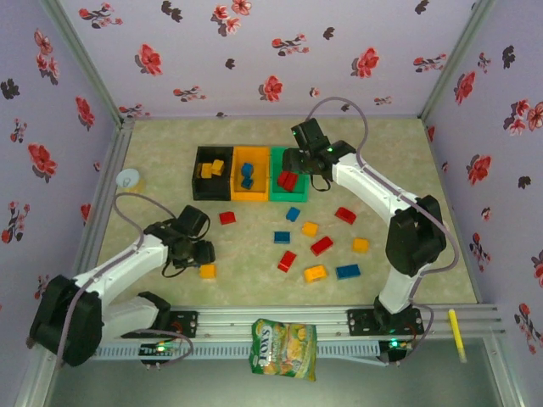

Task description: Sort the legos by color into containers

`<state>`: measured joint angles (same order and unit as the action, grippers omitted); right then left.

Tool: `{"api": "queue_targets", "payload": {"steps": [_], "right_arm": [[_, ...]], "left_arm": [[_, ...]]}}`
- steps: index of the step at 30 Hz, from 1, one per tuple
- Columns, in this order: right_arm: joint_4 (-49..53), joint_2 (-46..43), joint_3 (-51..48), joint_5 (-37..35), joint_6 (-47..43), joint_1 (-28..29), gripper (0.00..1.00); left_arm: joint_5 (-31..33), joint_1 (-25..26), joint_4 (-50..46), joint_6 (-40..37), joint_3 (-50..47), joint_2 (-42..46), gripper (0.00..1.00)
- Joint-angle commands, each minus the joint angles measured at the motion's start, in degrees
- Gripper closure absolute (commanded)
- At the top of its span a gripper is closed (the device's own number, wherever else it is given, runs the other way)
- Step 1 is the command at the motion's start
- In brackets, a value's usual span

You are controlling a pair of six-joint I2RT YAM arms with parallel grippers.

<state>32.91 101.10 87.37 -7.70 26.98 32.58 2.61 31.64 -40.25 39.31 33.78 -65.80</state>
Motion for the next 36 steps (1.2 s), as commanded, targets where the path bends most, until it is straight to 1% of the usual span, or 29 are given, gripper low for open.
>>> {"api": "queue_targets", "payload": {"steps": [1,4,8,16,20,22,28,32,36], "right_arm": [[1.4,-1.9,0.4,-1.6,-0.4,-0.4,0.32],[1.4,-2.1,0.3,-2.0,-0.5,-0.5,0.32],[1.3,-2.3,0.0,-1.9,-0.5,-0.5,0.32],[1.0,-2.6,-0.9,-2.0,-0.5,-0.7,0.32],[0.9,-3.1,-1.2,-2.1,-0.4,-0.8,0.32],[0.9,-3.5,-1.5,-2.2,-0.4,-1.0,0.33],[0.8,-6.4,-3.9,-3.1,-0.9,-1.5,0.33],[0.3,-8.9,-7.2,-4.0,-0.9,-1.7,0.33],[-0.6,-10.9,-9.8,-3.4,-0.3,-1.9,0.33]], "left_arm": [[2.2,0.9,-0.1,-1.6,1.1,-2.6,0.42],[2.9,1.6,-0.3,-1.7,2.0,-4.5,0.44],[3.9,1.9,-0.7,-1.8,3.0,-5.8,0.53],[4.5,2.0,-0.4,-2.6,4.5,-6.9,0.65],[4.8,1.9,-0.1,-3.3,7.3,-8.8,0.72],[5.2,1.9,-0.6,-3.9,10.4,-9.5,0.73],[7.0,1.9,-3.7,-7.5,23.9,-13.1,0.73],[7.7,1.8,-4.9,-11.1,34.1,-18.7,0.73],[7.7,1.6,-5.1,-13.5,46.2,-27.3,0.75]]}}
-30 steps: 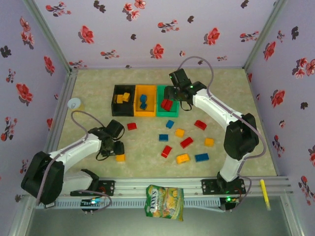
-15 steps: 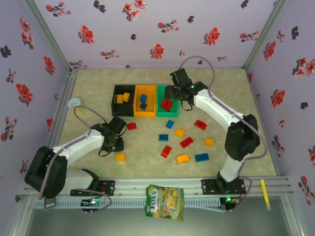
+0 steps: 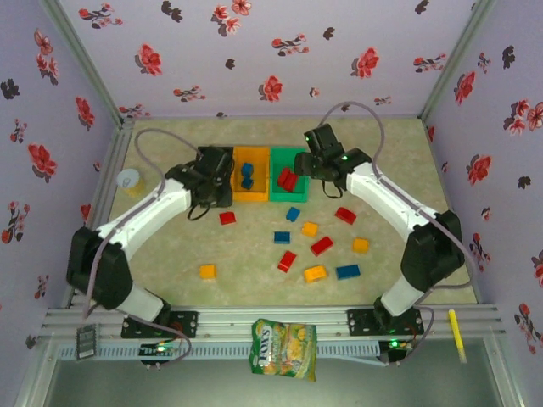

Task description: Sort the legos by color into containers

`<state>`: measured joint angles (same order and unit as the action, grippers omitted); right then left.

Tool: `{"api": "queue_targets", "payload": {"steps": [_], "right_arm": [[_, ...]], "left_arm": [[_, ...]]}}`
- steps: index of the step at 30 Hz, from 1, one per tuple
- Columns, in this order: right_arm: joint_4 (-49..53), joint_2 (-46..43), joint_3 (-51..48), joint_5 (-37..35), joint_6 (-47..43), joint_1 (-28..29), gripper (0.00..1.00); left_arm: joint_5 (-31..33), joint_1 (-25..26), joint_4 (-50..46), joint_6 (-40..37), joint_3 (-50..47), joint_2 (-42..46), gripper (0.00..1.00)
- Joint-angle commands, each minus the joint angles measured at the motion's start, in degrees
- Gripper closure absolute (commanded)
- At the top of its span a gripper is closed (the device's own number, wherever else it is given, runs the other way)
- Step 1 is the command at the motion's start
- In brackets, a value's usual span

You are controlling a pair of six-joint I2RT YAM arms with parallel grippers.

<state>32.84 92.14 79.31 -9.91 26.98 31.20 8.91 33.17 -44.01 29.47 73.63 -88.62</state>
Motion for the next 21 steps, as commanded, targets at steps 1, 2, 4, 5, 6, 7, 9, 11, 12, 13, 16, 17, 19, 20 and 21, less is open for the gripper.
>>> {"api": "queue_targets", "payload": {"steps": [1,2,4,5,6,7,9,11,12,13,16,17,19,20,21], "right_arm": [[-0.6,-2.3,-2.3,-1.1,-0.2,-0.6,0.33],[-0.7,-2.7,-2.8,-0.8,0.0,-0.6,0.33],[-0.9,-3.7,-3.8,-0.4,0.3,-0.6,0.33],[-1.1,-4.1,-4.4,-0.1,0.6,-0.6,0.33],[-1.5,-4.6,-5.1,0.3,0.9,-0.6,0.33],[-1.9,-4.9,-5.8,0.8,1.2,-0.5,0.33],[-2.3,-5.6,-7.1,1.3,1.8,-0.5,0.33],[-2.4,-6.2,-8.3,1.1,2.2,-0.5,0.33],[-2.4,-6.6,-8.8,1.1,2.3,-0.5,0.33],[-2.5,-6.8,-9.1,1.0,2.4,-0.6,0.33],[-2.9,-7.5,-10.0,1.2,2.6,-0.5,0.33],[-2.9,-7.7,-10.0,1.4,2.7,-0.5,0.33],[-2.8,-7.8,-10.1,1.4,2.7,-0.5,0.33],[-2.8,-7.9,-10.1,1.3,2.7,-0.5,0.33],[-2.7,-7.9,-10.1,1.2,2.6,-0.5,0.33]], "left_arm": [[1.3,-0.1,-1.3,-4.1,9.1,-6.6,0.75],[1.3,0.0,-1.0,-4.6,11.9,-9.1,0.76],[0.8,-0.2,-0.9,-6.0,17.3,-13.9,0.76],[0.1,-0.4,-1.3,-6.8,20.0,-16.4,0.76],[-0.8,-0.7,-1.8,-7.7,23.4,-19.1,0.76],[-1.5,-0.8,-2.2,-8.3,26.0,-21.2,0.76],[-3.7,-0.8,-2.7,-9.6,31.1,-25.3,0.76],[-5.0,-0.9,-3.4,-10.2,35.1,-28.6,0.76],[-5.3,-1.0,-3.9,-10.4,37.1,-30.1,0.76],[-5.6,-1.0,-4.5,-10.6,38.6,-31.3,0.76],[-6.9,-1.1,-5.4,-11.1,41.6,-34.1,0.75],[-7.5,-1.1,-5.2,-11.2,41.8,-34.5,0.74],[-7.9,-1.2,-5.0,-11.4,41.7,-34.8,0.7],[-7.9,-1.1,-5.1,-11.3,41.7,-34.8,0.67],[-7.9,-1.2,-5.0,-11.3,41.5,-34.7,0.62]]}}
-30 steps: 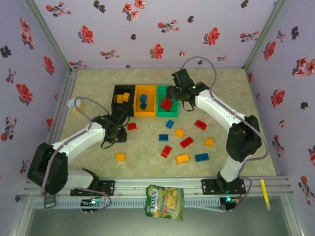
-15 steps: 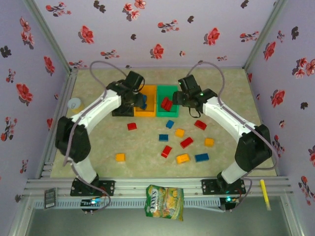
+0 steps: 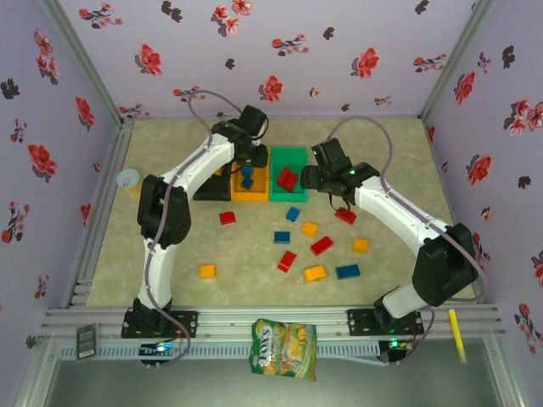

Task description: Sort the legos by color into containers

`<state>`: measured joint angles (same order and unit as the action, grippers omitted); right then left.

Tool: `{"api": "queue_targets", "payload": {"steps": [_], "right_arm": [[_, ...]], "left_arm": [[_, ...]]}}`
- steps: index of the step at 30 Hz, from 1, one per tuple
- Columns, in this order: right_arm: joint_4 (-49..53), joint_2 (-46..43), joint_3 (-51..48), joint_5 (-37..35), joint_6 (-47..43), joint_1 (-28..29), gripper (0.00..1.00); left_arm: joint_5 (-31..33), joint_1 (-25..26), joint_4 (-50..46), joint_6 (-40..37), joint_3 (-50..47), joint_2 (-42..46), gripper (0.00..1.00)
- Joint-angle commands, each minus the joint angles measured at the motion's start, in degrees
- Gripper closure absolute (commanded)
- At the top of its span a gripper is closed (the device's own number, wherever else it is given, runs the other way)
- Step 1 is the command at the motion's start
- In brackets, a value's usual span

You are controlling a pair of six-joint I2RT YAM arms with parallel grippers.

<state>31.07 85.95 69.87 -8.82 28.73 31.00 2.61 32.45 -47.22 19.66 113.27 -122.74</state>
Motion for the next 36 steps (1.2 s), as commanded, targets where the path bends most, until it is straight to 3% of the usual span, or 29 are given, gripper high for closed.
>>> {"api": "queue_targets", "payload": {"steps": [1,5,19,26,36], "right_arm": [[-0.9,-1.7,-0.6,0.1,0.8,-0.3,0.33],[-0.8,-1.4,-0.2,0.3,0.7,-0.3,0.33],[-2.3,1.6,0.5,2.8,0.4,1.7,0.33],[-8.7,8.0,2.2,4.0,-0.5,9.3,0.33],[-15.5,19.7,8.1,9.4,-6.5,19.0,0.32]], "left_arm": [[-1.6,-0.5,-1.7,-1.5,1.7,-0.4,0.57],[-1.6,-0.5,-1.5,-2.1,1.1,1.2,0.42],[-1.6,-1.6,1.7,-6.1,-13.4,24.2,0.4],[-2.1,-1.9,8.2,-6.1,-30.1,37.2,0.39],[-0.5,-7.1,6.9,-4.4,-37.2,47.7,0.39]]}}
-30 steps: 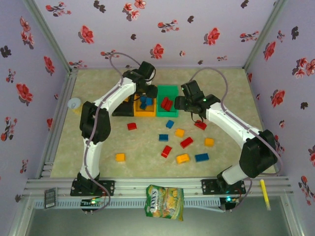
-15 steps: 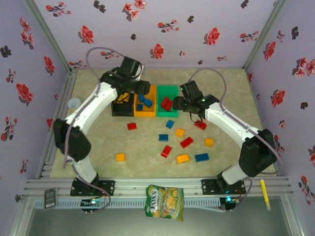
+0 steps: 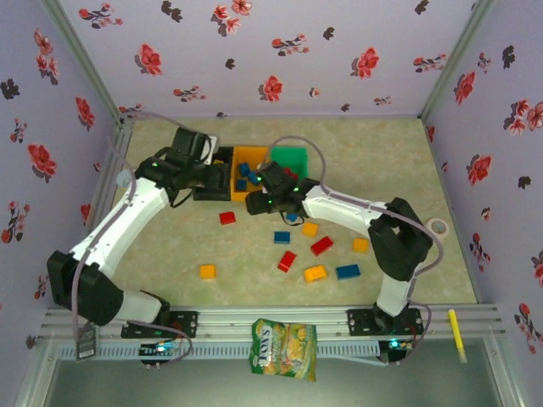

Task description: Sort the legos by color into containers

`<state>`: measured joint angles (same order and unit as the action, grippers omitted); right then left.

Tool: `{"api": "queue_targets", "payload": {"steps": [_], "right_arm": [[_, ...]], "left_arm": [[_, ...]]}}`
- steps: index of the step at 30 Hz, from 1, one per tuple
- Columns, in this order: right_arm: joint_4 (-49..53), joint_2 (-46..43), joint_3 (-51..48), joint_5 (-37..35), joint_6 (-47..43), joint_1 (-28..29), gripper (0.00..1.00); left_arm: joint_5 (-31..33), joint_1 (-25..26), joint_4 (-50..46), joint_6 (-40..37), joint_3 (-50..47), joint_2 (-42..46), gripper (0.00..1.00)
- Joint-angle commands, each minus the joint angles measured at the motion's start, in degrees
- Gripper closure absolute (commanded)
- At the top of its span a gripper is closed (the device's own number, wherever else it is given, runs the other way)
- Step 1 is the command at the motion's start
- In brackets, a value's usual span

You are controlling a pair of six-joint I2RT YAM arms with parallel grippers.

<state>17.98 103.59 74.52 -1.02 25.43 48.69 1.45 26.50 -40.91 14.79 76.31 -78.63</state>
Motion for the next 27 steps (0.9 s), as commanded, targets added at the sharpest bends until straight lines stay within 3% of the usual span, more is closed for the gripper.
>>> {"api": "queue_targets", "payload": {"steps": [1,7,20,27], "right_arm": [[-1.4,3.1,4.7,0.8,-3.0,1.7,0.32],[1.8,9.4,10.9,0.4,1.7,3.5,0.31],[4.3,16.9,17.2,3.4,-9.2,6.8,0.3],[9.0,22.2,23.1,-0.7,-5.1,7.2,0.29]], "left_arm": [[0.7,-1.6,0.1,0.5,-0.1,4.1,0.39],[0.7,-3.3,-0.9,0.5,0.3,7.5,0.38],[0.7,-5.9,-1.5,0.2,-2.0,11.3,0.36],[0.7,-6.4,-1.6,0.4,-2.3,11.9,0.36]]}}
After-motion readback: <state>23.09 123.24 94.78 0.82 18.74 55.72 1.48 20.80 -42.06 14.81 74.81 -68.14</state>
